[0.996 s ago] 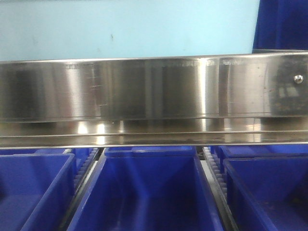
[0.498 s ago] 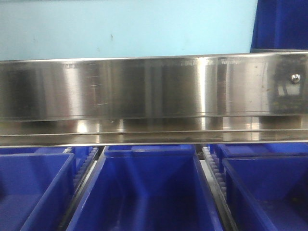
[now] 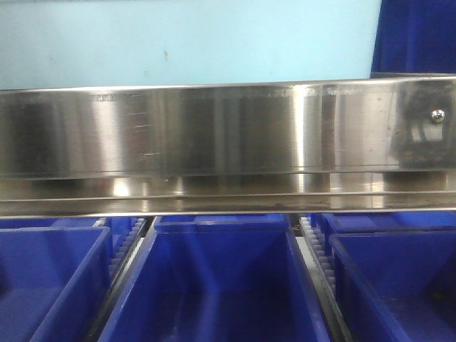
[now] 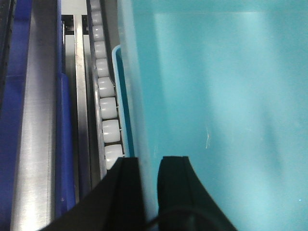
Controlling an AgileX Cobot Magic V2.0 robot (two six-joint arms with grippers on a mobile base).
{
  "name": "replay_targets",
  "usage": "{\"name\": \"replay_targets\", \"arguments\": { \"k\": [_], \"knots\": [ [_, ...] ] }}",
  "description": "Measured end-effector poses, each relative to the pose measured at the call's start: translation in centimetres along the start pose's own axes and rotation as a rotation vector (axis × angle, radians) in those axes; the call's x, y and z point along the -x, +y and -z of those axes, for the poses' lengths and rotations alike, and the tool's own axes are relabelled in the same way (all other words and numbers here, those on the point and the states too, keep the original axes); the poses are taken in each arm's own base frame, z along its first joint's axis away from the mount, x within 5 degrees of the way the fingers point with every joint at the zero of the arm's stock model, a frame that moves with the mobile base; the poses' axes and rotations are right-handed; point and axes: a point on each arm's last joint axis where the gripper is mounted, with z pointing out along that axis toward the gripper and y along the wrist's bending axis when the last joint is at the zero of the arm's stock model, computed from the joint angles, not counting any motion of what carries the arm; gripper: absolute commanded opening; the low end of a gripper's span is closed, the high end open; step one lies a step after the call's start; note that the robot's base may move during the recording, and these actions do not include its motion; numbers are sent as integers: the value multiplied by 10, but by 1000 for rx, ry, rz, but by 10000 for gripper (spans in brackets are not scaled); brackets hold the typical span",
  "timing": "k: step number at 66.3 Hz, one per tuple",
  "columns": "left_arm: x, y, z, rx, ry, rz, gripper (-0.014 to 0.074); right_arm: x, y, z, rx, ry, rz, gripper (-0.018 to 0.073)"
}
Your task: Move two blue bins to right shelf middle
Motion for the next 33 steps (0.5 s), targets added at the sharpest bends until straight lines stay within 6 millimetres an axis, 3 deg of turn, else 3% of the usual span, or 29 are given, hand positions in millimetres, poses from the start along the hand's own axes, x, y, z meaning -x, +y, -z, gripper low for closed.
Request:
{"name": "replay_targets", "arguments": {
  "k": [6, 11, 16, 27, 33],
  "knots": [
    [0, 0, 0, 5, -1, -3, 6, 0, 0, 0, 3, 0, -2, 215],
    [0, 2, 0, 20, -1, -11, 143, 0, -1, 0, -6, -1, 9, 436],
    [1, 4, 0, 39, -5, -22, 280, 1, -3, 1, -24, -6, 16, 581],
    [1, 5, 5, 46, -16, -29, 543, 1, -4, 9, -29, -27, 22, 559],
    [0, 5, 9, 45, -26, -31, 614, 2, -3, 19, -24, -53, 27, 559]
  ]
}}
